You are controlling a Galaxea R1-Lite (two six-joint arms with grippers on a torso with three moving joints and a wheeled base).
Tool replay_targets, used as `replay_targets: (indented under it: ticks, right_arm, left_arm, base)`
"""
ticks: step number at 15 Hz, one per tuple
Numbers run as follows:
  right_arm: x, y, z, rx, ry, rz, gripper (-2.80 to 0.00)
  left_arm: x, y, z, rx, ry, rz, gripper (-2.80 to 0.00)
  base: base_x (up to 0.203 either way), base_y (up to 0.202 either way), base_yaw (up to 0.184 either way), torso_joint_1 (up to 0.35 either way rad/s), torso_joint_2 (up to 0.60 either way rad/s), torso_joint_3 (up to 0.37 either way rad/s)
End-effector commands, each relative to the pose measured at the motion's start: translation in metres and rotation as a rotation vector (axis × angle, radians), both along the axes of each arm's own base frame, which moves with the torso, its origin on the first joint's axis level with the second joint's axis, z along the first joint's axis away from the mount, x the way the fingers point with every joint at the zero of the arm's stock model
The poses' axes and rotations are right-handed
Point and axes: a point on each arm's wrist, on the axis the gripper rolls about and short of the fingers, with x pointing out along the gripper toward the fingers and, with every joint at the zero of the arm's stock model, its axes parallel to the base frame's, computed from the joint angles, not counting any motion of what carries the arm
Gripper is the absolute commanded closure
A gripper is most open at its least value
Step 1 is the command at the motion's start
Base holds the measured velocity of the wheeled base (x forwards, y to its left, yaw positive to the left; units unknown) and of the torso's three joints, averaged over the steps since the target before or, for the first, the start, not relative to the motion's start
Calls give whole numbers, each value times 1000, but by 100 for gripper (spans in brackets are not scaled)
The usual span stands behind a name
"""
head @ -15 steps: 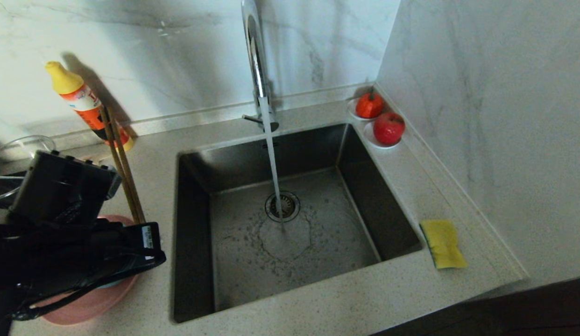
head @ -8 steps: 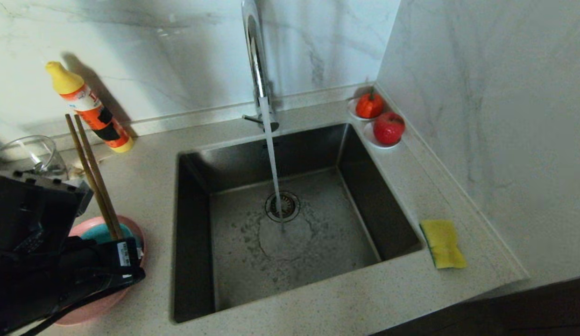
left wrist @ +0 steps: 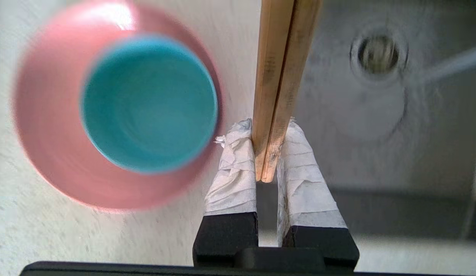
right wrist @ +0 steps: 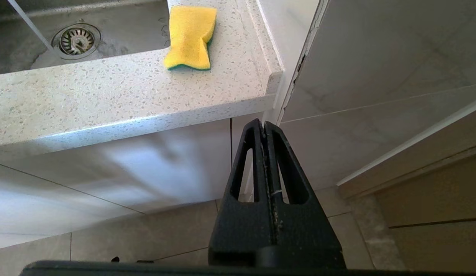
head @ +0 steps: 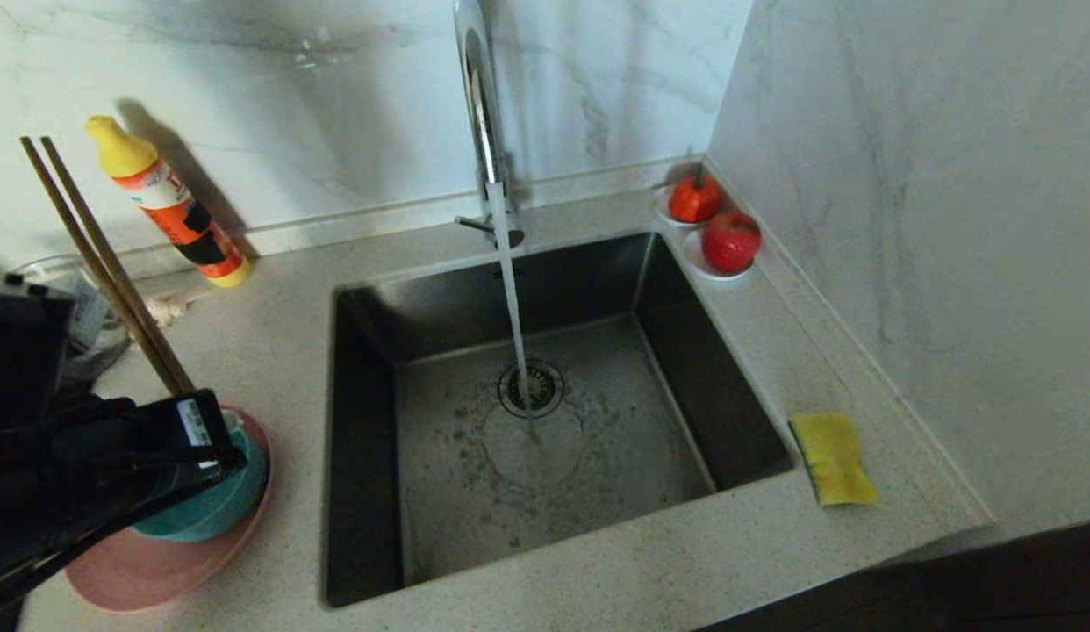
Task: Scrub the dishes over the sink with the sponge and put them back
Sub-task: Place the chopsticks on the glass basin
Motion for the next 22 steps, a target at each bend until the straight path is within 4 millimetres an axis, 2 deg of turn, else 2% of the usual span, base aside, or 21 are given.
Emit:
replay_targets:
  ticks: [1, 5, 9, 12, 13, 15, 17, 22]
  right_arm:
    - [0, 0, 0, 1, 0, 0, 0]
    - [0, 0, 0, 0, 1, 0, 0]
    - [0, 0, 0, 1, 0, 0, 0]
    - [0, 0, 0, 1, 1, 0, 0]
    - [0, 0, 0, 0, 0, 0, 0]
    - [0, 0, 0, 0, 1, 0, 0]
    - [0, 0, 0, 0, 1, 0, 0]
    - [0, 0, 0, -1, 0, 0, 0]
  left_arm:
    - [1, 1, 20, -14, -62, 20, 0]
    - [0, 6, 59, 41, -186, 126, 0]
    - [4, 20, 79, 80, -243, 214, 0]
    - [4, 23, 107, 47, -323, 245, 0]
    - [10, 28, 111, 54, -330, 283, 0]
    - [16, 43, 115, 88, -329, 354, 0]
    - [20, 66, 119, 109, -339, 423, 0]
    - [6, 113, 142, 190, -490, 537, 0]
  base:
    - [0, 0, 0, 0, 0, 0]
    - [0, 0, 0, 0, 0, 0]
    - [0, 0, 0, 0, 0, 0]
    - [0, 0, 0, 0, 0, 0]
    - [0, 0, 0, 0, 0, 0]
    - [0, 0, 0, 0, 0, 0]
    - [0, 0, 0, 0, 0, 0]
    - [0, 0, 0, 0, 0, 0]
